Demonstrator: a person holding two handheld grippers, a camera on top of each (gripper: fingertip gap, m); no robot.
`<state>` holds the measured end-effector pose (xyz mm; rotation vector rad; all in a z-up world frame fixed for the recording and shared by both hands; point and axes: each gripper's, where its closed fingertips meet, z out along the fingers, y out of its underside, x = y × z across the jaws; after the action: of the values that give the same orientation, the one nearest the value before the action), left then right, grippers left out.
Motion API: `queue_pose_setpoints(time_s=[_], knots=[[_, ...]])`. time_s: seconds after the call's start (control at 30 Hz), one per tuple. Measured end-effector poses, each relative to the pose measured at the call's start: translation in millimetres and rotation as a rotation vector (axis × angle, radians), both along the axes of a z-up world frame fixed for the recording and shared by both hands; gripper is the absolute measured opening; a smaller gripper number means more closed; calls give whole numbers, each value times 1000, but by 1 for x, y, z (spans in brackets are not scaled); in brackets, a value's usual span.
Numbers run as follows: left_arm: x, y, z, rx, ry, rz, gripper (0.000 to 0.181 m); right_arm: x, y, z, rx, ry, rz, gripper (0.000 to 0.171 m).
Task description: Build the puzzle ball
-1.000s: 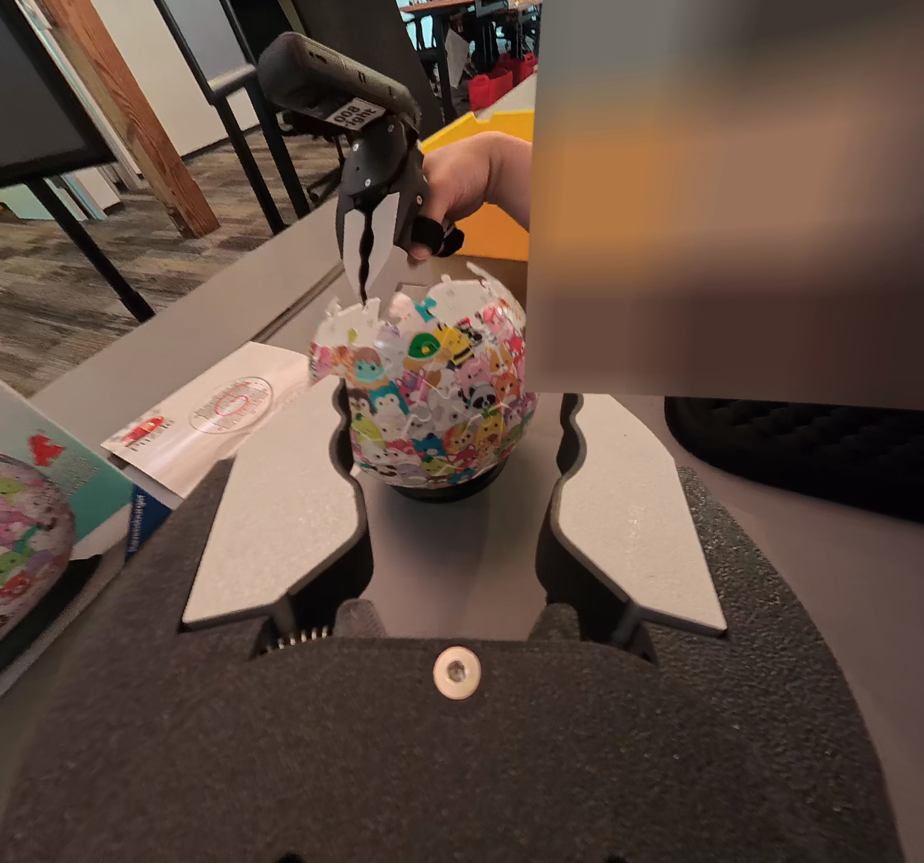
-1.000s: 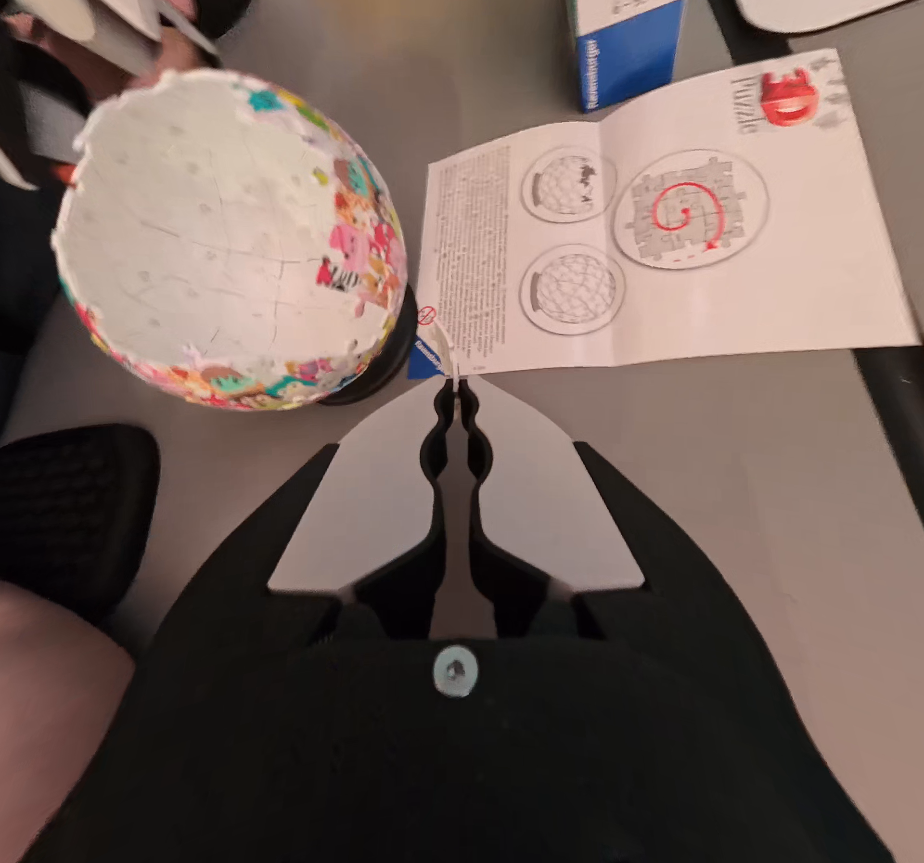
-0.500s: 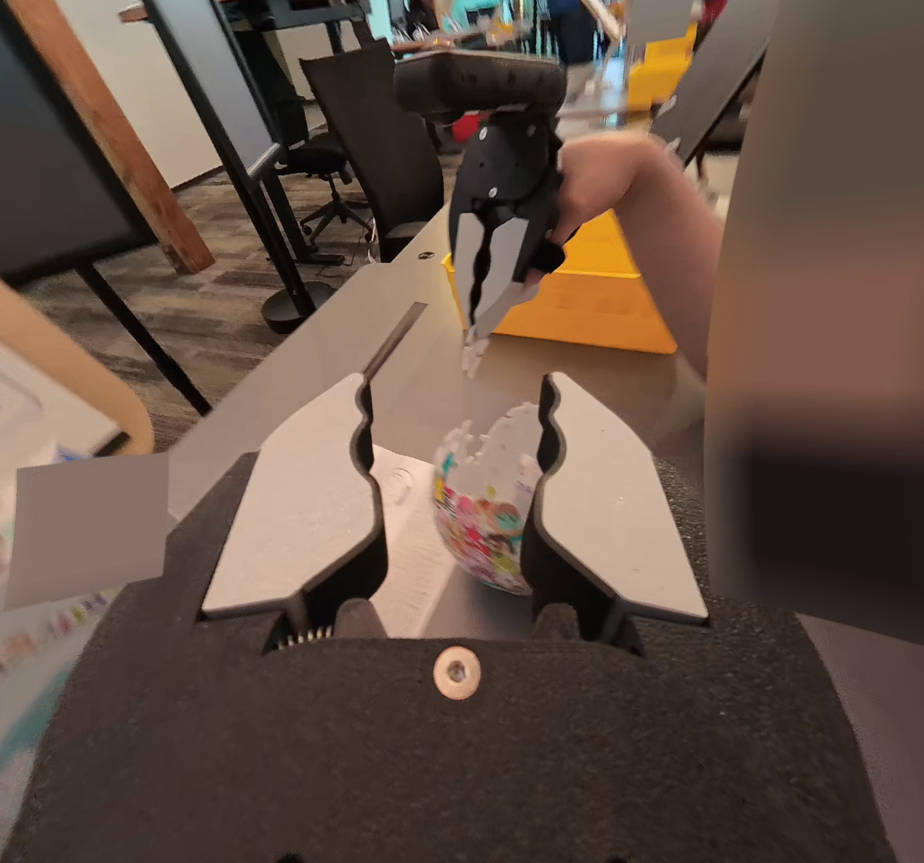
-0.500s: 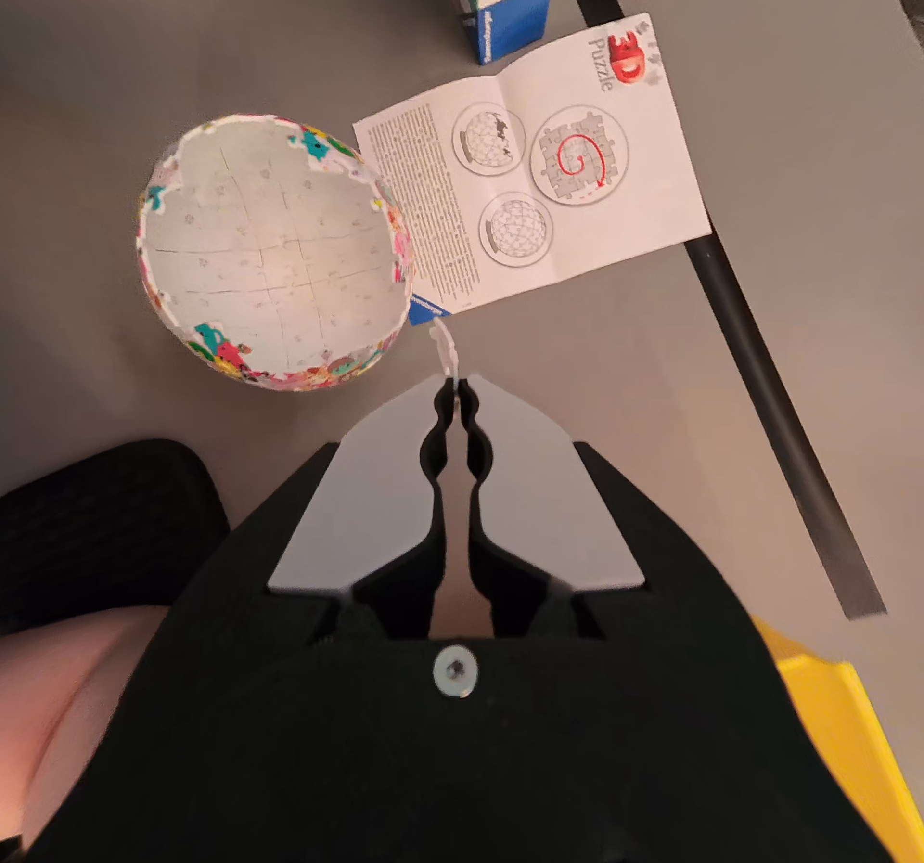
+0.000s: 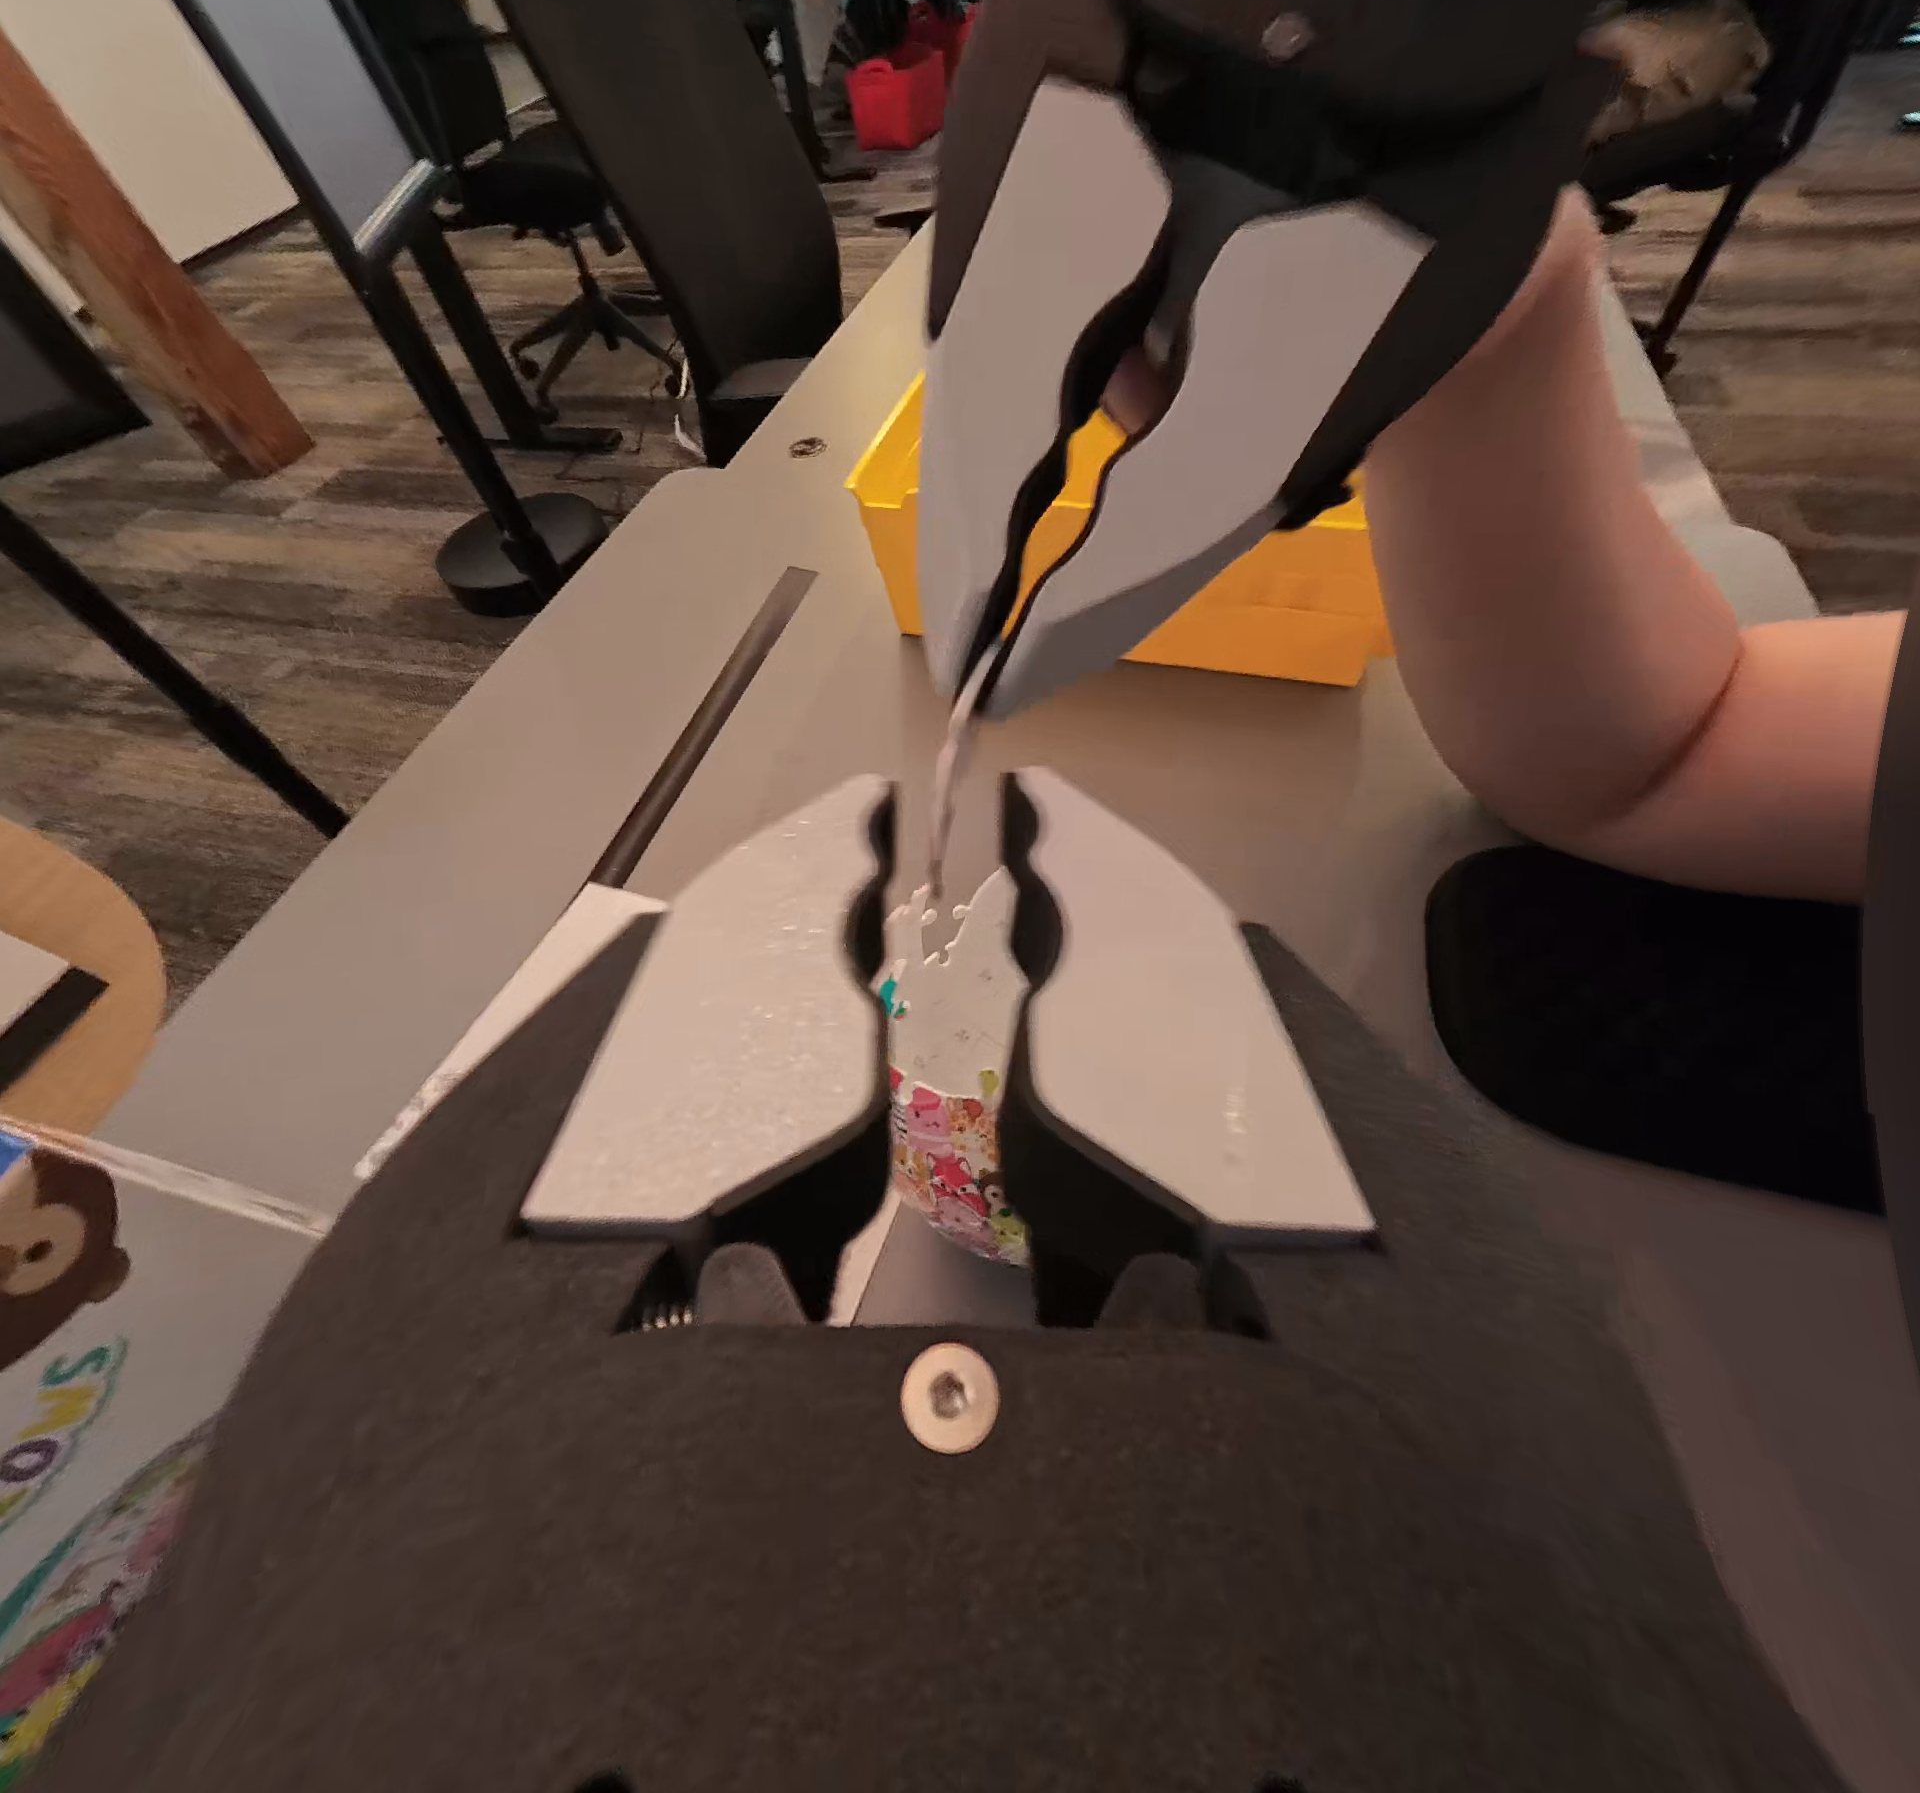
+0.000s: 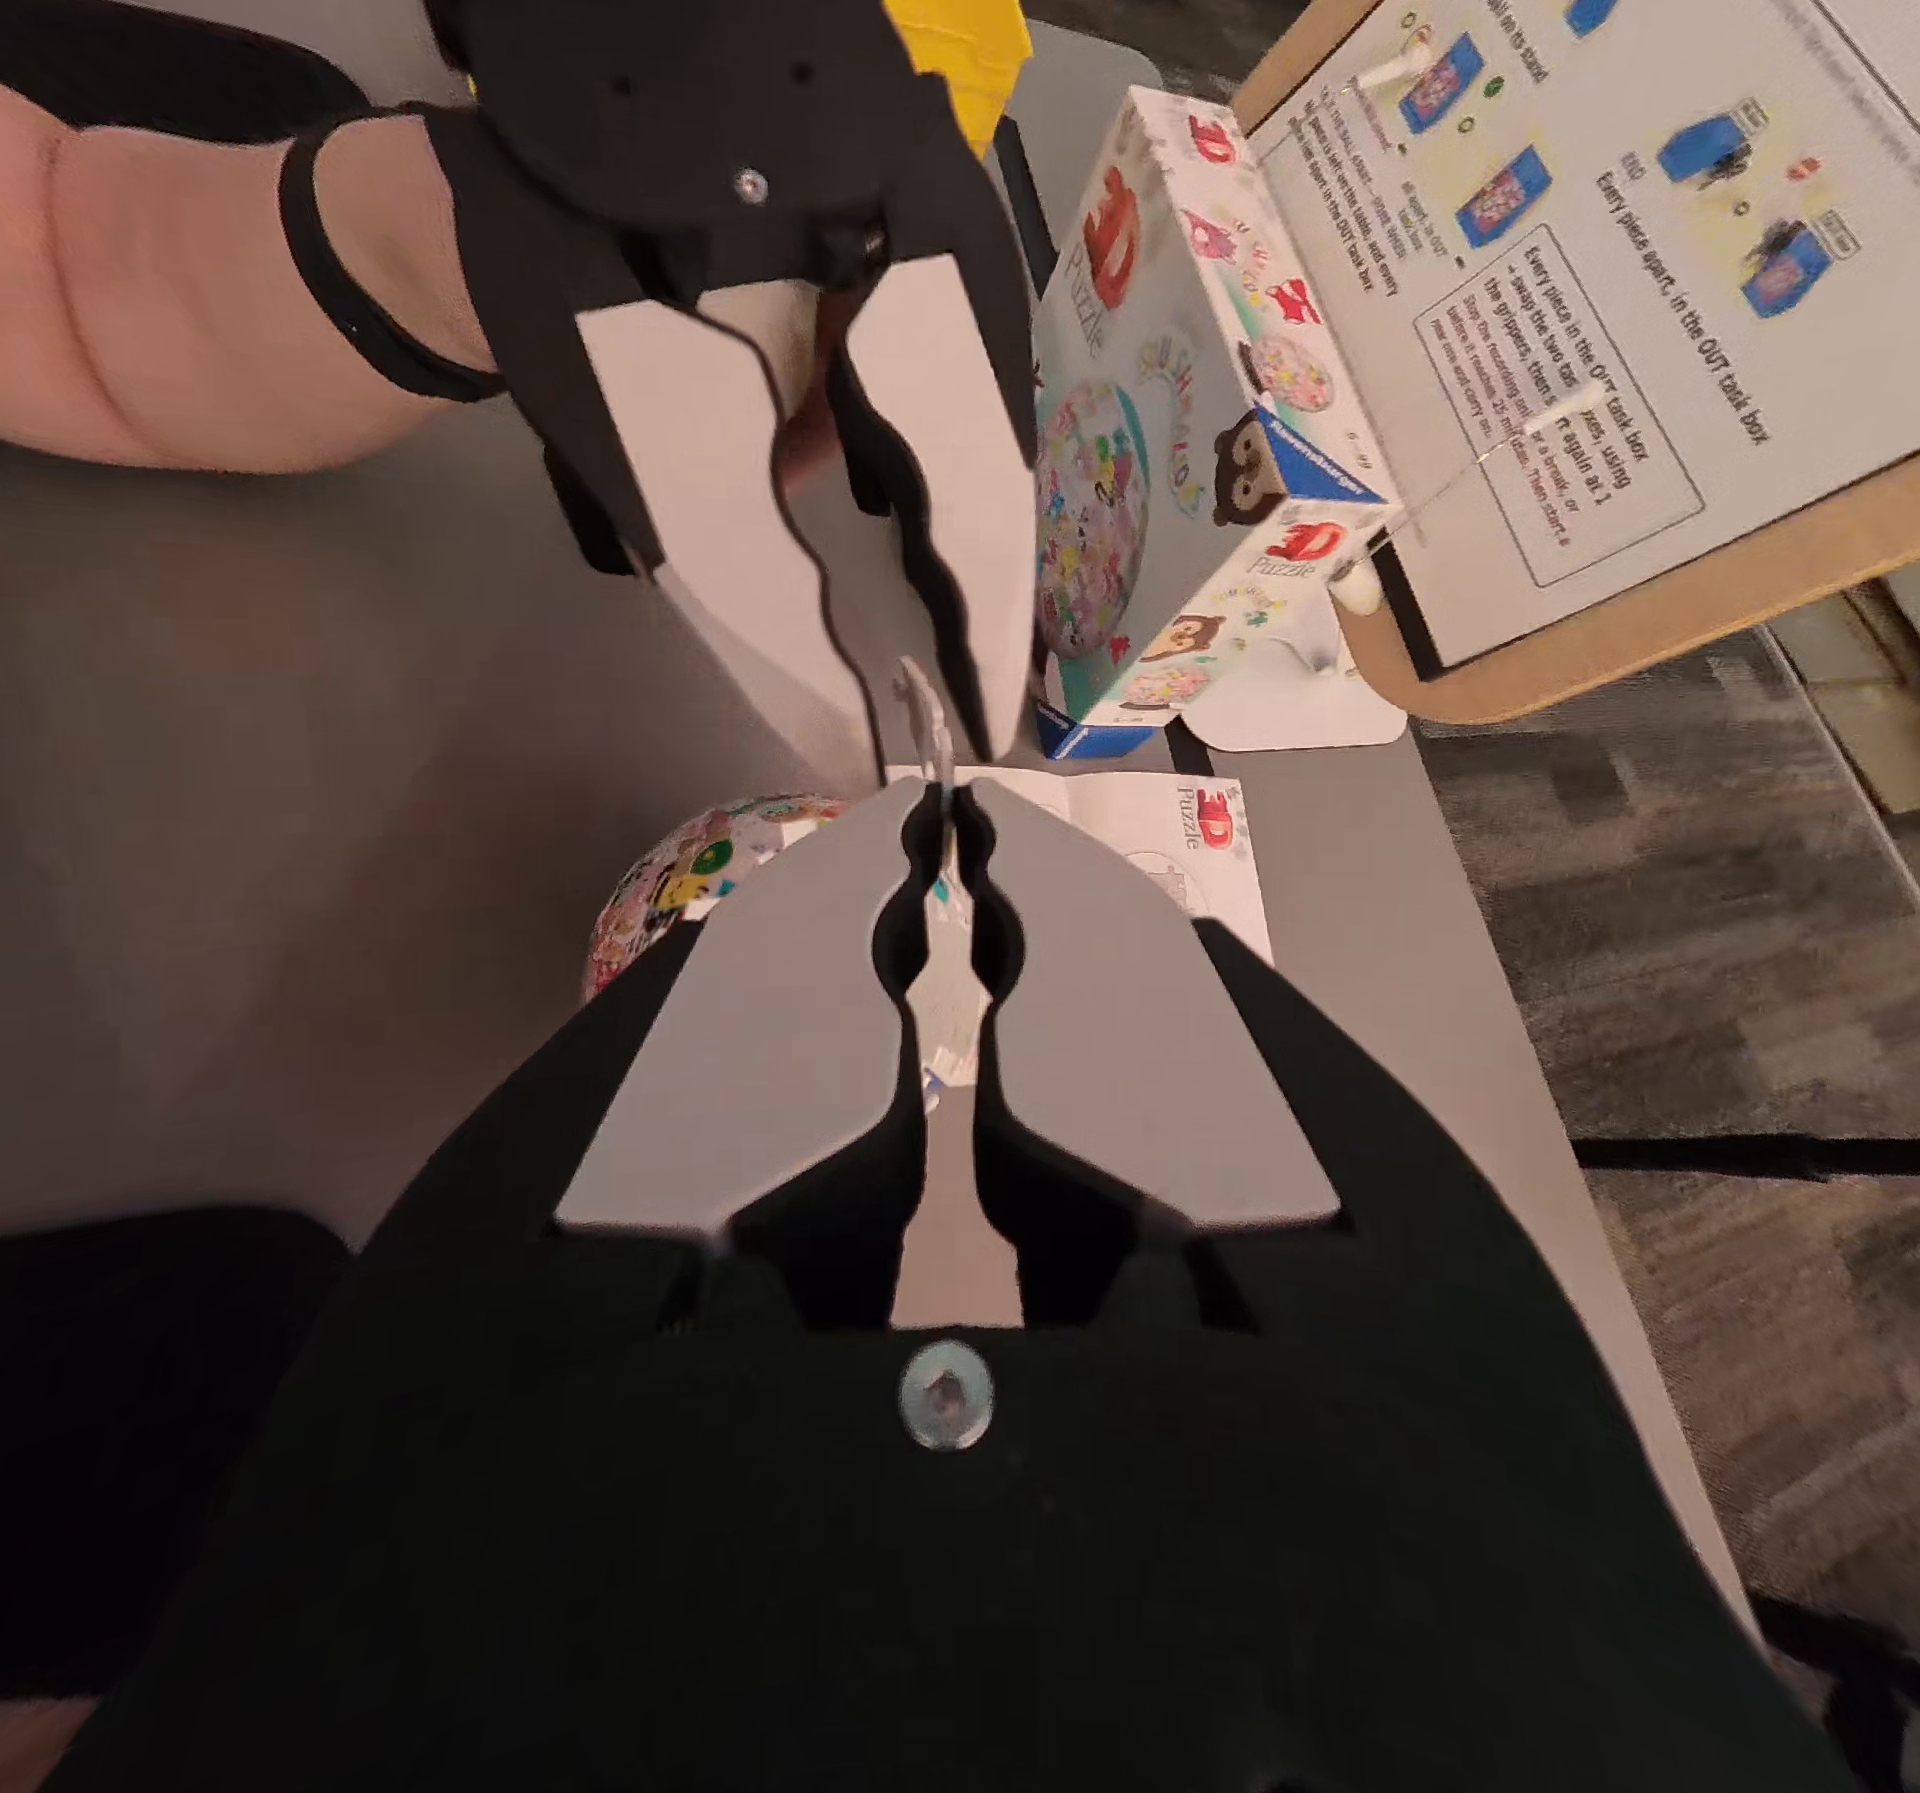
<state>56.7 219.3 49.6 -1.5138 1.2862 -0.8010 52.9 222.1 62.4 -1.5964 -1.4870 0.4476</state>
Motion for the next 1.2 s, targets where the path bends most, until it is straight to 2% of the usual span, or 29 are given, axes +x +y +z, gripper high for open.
queue_pose_setpoints(time_s=[0.07,0.17,0.23,0.3,0.37,0.43,0.53,0.7,0.87,1.03,1.2], knots=[[-3,0,1,19,3,-9,3,-5,1,-1,23,0,16,3],[-8,1,7,19,-9,-5,2,-11,2,10,36,104,48,6],[-14,5,11,38,-1,17,2,-7,14,22,50,202,-12,40],[-28,14,17,69,12,72,2,9,23,13,-64,231,-72,52],[-41,17,27,58,-14,91,2,29,38,-19,-212,179,-168,49],[-52,20,38,47,-59,103,2,42,55,-63,-279,74,-244,39],[-62,24,45,46,-87,114,2,39,55,-103,-386,-47,-224,35],[-69,25,50,29,-107,112,2,32,38,-122,-392,-242,-151,30],[-72,25,53,16,-123,107,2,33,40,-143,-390,-400,-179,30],[-70,22,53,21,-120,98,2,32,47,-155,-413,-486,-223,18],[-71,21,56,26,-124,95,2,33,47,-158,-399,-543,-241,17]])
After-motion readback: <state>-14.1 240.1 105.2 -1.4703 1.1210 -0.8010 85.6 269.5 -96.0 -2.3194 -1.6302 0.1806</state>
